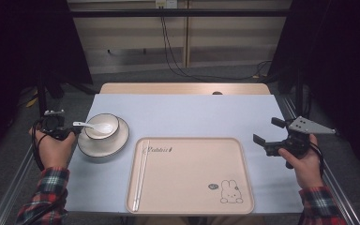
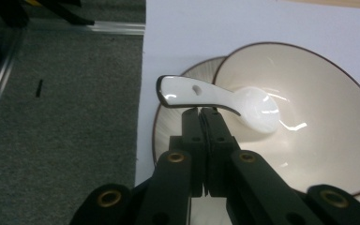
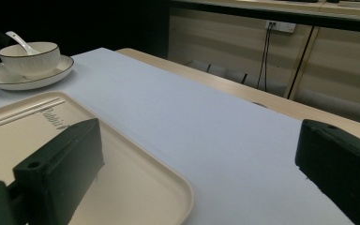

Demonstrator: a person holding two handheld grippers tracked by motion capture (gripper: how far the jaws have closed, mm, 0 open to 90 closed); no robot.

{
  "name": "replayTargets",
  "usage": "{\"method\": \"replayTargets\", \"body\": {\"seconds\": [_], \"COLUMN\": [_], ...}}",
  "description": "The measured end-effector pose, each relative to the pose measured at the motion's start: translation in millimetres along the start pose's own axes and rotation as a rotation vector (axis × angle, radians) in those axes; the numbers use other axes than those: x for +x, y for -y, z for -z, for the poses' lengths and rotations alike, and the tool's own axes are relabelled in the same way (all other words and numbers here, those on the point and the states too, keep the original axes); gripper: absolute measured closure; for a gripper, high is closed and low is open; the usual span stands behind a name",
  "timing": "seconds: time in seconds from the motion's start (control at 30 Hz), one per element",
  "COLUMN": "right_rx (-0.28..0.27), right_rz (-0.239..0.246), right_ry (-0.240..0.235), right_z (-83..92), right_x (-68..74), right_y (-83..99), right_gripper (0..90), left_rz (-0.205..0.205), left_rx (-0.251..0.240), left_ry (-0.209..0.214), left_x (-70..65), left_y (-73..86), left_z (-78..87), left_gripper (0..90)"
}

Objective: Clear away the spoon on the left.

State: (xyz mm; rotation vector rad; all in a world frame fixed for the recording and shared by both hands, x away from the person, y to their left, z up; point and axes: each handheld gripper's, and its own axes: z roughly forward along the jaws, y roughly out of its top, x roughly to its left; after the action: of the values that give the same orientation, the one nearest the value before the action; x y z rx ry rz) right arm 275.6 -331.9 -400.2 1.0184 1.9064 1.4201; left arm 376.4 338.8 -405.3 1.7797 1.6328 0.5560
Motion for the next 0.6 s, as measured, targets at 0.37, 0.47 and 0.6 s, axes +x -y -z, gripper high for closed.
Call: {"method": "replayTargets", "body": {"seconds": [0.37, 0.47, 0.6], "right_rx": [-0.004, -0.003, -0.013], "right_rz": [-0.002, -0.002, -0.005], "right_ry": [0.005, 0.004, 0.001], "right_z": [0.7, 0.7, 1.1], "right_x": [-0.5, -0.5, 0.0], "right_y": [-0.1, -0.1, -0.8], "right_gripper": [0.3, 0.3, 0.4], "left_rz": [0.084, 0.105, 0.121], "left_rx": [-0.029, -0.04, -0.053], "left_ry": [0.011, 0.009, 0.0], "left_x": [-2.2, -4.1, -4.8], "left_y": [-2.4, 0.1, 1.6], "left_z": [-1.8, -1.6, -2.8], "left_gripper": [69.8, 63.2, 55.8]}}
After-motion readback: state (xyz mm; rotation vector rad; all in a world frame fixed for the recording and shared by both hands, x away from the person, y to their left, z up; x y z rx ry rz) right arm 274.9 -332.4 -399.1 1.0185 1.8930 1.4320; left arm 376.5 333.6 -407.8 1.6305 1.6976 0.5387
